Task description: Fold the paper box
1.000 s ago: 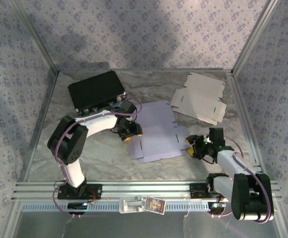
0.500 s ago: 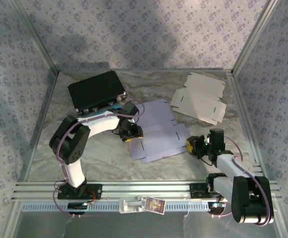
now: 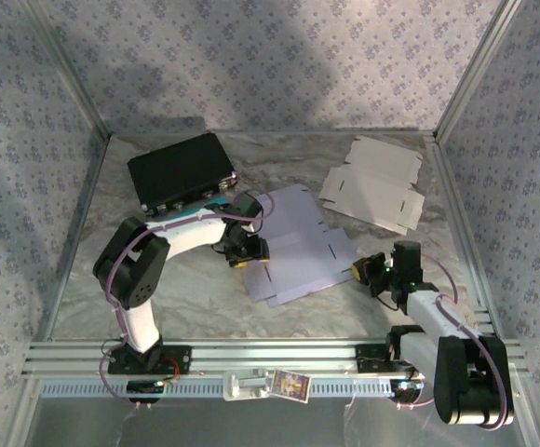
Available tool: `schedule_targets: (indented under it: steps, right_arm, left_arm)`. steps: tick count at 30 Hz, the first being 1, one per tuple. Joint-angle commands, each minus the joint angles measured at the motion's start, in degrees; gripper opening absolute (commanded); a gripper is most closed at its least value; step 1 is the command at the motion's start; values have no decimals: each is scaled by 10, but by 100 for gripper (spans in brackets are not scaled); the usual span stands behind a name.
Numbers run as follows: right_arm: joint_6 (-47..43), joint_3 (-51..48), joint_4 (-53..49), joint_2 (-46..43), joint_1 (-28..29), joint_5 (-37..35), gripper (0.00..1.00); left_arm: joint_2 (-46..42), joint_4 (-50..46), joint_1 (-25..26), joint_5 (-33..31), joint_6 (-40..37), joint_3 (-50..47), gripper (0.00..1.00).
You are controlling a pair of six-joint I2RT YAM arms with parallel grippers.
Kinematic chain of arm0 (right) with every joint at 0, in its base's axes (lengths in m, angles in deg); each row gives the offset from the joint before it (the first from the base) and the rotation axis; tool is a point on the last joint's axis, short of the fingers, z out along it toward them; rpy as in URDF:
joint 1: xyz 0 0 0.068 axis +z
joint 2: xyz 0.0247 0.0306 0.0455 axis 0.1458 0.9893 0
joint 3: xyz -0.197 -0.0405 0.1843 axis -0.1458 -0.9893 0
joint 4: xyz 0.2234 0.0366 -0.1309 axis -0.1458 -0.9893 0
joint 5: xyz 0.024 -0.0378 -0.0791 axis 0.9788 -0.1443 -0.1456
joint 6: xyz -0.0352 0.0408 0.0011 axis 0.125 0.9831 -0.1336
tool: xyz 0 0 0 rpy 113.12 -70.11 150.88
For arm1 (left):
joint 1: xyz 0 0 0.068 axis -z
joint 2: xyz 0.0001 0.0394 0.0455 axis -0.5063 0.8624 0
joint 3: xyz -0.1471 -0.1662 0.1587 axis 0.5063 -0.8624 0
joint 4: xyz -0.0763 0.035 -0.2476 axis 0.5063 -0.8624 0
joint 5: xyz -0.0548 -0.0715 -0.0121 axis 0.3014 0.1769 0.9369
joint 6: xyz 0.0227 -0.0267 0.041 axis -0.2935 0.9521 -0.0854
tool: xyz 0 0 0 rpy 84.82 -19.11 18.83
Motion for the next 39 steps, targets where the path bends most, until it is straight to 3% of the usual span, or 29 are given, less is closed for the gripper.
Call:
schedule_targets:
  steps: [1, 3, 8, 14, 22, 39]
  right_arm:
    - [-17, 28, -53, -13, 4, -12, 0]
    - [-22, 27, -73, -18, 6, -18, 2]
    - [-28, 15, -63, 0, 6, -17, 20]
    - [-35, 30, -37, 45, 7, -7, 28]
    - [-31, 29, 2, 73, 11, -4, 31]
    - [-27, 7, 138, 123, 11, -3, 29]
  left_arm:
    - [-12, -35, 6, -18, -12, 14, 60]
    - [-13, -47, 6, -27, -14, 17, 60]
    - [-42, -47, 2, -41, -15, 25, 60]
    - [-50, -52, -11, -32, -15, 47, 60]
    - [-5, -26, -34, -23, -29, 47, 60]
    - [42, -24, -12, -28, -45, 44, 59]
